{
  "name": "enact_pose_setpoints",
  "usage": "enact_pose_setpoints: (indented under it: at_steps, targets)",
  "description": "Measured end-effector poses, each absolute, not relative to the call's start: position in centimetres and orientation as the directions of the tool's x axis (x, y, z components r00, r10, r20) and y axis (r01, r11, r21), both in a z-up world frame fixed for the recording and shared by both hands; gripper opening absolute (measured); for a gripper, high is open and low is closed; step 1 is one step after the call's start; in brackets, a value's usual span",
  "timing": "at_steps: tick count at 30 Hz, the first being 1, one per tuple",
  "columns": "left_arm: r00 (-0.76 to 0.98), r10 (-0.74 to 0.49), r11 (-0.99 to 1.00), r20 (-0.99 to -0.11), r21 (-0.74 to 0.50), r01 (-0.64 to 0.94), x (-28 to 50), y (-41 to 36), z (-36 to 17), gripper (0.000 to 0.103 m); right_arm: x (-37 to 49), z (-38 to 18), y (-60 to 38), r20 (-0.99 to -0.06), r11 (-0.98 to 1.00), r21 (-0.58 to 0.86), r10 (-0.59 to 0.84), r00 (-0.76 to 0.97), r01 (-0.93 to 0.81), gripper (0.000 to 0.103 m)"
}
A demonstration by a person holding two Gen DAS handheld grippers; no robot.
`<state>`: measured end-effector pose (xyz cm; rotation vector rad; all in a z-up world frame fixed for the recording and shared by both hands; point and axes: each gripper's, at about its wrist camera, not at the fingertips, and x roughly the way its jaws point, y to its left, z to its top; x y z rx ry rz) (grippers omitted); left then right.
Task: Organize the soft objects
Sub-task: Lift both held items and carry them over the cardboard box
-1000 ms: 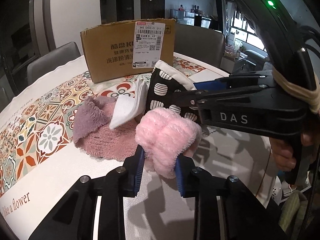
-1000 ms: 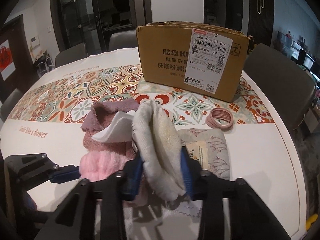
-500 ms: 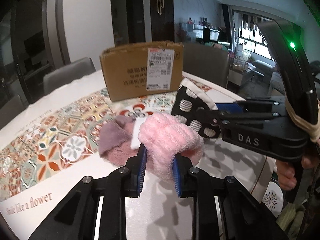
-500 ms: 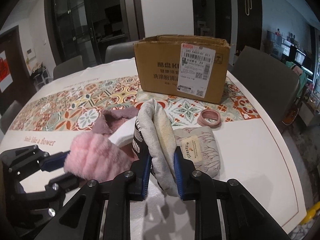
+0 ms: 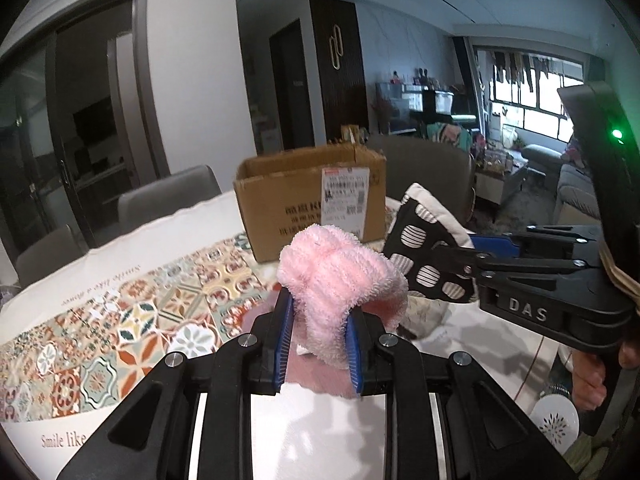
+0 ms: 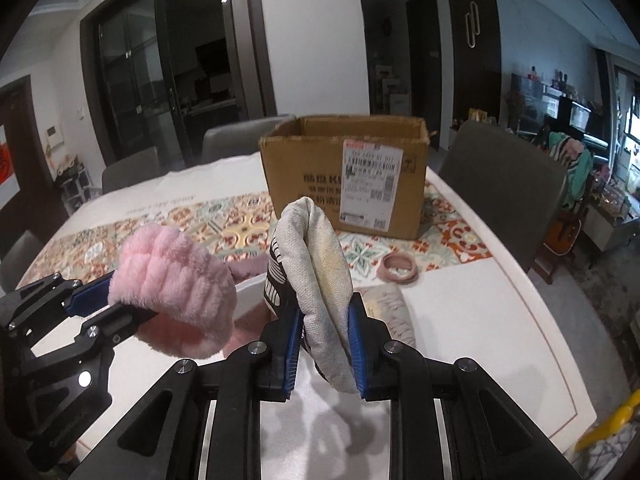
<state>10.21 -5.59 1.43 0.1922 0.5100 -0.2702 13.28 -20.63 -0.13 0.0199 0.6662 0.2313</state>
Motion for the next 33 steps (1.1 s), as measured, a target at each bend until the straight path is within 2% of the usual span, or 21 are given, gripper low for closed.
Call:
enact_pose_setpoints:
  at_steps: [14,33]
  targets:
    - [0.910,-0.174,0.966,-0.376,0.113,0.231,12.6,-5.0,6.3,0.025,14.1,4.6,-20.7,-0.514,0.979,0.096,0.203,0.833,-0.179,0.024]
    - [0.932,-0.190,0.968,-0.309,0.099,0.230,18.9,-5.0,9.9,0.025,19.3,8.8,-20.8,-0.407,0.985,0.116,0.166,0.898,-0.129,0.024]
